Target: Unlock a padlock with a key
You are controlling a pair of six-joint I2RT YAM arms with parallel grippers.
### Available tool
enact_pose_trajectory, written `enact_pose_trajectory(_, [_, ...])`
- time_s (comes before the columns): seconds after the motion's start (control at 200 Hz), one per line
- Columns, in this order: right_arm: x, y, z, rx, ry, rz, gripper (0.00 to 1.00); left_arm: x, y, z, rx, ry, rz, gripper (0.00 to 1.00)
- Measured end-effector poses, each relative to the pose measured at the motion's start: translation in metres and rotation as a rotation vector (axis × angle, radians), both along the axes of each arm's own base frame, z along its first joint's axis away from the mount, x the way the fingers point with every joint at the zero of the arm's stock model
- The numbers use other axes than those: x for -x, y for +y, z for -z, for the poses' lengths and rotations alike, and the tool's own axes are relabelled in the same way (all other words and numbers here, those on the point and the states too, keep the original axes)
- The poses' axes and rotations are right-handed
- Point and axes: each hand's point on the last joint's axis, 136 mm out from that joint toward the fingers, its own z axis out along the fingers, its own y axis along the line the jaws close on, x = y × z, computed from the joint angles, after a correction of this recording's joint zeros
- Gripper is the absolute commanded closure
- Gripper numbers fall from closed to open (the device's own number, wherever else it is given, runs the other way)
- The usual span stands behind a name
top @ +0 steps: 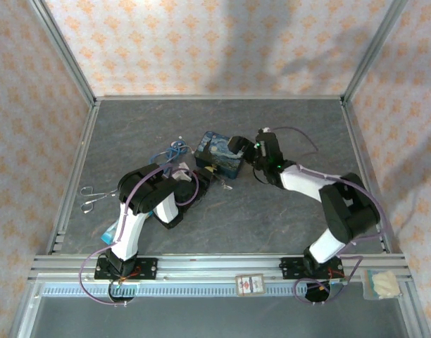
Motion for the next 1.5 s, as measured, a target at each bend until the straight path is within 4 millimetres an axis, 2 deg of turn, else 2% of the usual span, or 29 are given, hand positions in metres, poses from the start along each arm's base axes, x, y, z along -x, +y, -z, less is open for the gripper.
enact_pose_trajectory(0.11, [-0.006,0.009,0.024,0.021,0.069,0.002,0.00,0.000,0.000,0.000,-0.002,-0.001,0.000,1.00])
enact_pose_trajectory(0.195, [-0.001,0.009,0.042,0.043,0.119,0.005,0.00,0.000,0.000,0.000,-0.001,-0.001,0.000,1.00])
enact_pose_trajectory(0.305, [0.004,0.010,0.055,0.065,0.154,0.010,0.00,0.000,0.000,0.000,-0.002,-0.001,0.000,1.00])
enact_pose_trajectory(1.126, [0.003,0.000,0.063,0.074,0.118,0.073,0.00,-0.002,0.032,0.001,-0.002,0.014,-0.094,1.00])
enact_pose_trajectory(1.321, [-0.001,-0.009,0.064,0.075,0.117,0.091,0.00,-0.001,0.037,0.000,-0.002,0.016,-0.101,1.00])
enact_pose_trajectory(1.501, [-0.001,-0.010,0.064,0.073,0.113,0.093,0.00,-0.002,0.036,-0.007,-0.099,-0.007,-0.085,1.00])
